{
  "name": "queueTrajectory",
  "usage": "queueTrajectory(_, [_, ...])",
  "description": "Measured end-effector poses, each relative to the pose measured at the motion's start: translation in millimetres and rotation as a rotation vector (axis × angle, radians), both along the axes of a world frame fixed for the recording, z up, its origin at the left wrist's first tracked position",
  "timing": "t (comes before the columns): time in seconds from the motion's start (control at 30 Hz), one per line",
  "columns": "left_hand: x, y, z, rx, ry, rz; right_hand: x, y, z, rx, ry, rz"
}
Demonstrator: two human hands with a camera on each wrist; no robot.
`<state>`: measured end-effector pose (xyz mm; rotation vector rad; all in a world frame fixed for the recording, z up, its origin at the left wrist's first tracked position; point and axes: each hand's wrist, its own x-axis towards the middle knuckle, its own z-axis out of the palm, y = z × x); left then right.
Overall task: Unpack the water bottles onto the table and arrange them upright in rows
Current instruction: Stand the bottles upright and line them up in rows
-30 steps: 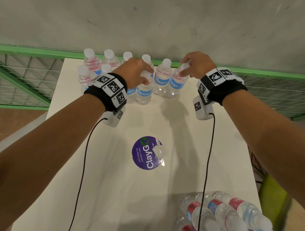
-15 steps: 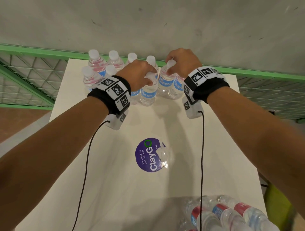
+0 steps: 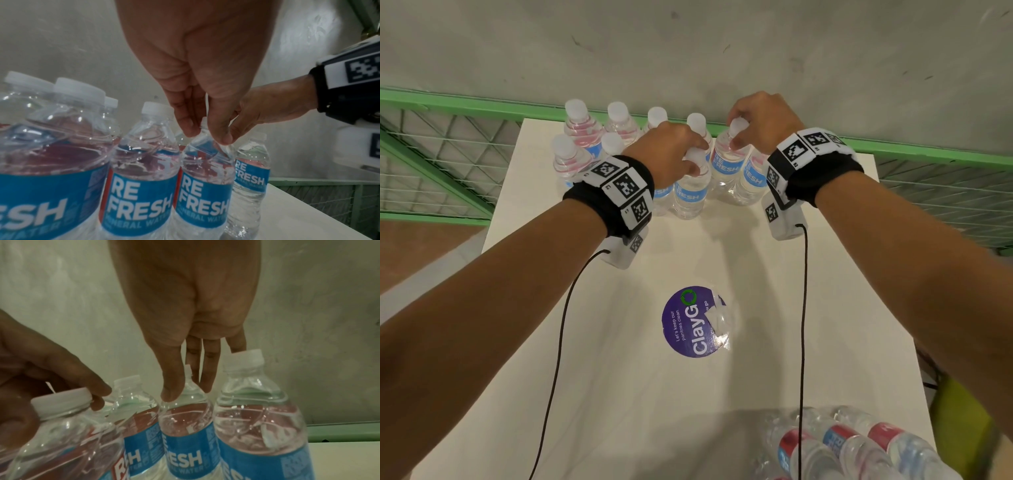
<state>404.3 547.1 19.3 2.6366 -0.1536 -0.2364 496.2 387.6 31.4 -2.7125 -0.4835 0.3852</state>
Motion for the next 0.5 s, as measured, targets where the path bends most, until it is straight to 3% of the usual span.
queueTrajectory(0.13, [0,0,1,0.0,0.002,-0.002,-1,-10,10,0.024,0.048,0.004])
queueTrajectory(0.33, [0,1,0,0.004,0.013,-0.002,1,-38,20,-0.283,0.161,-0.046])
queueTrajectory(0.5, [0,1,1,0.002,0.009,-0.006,3,-40,24,-0.191,0.099,-0.063])
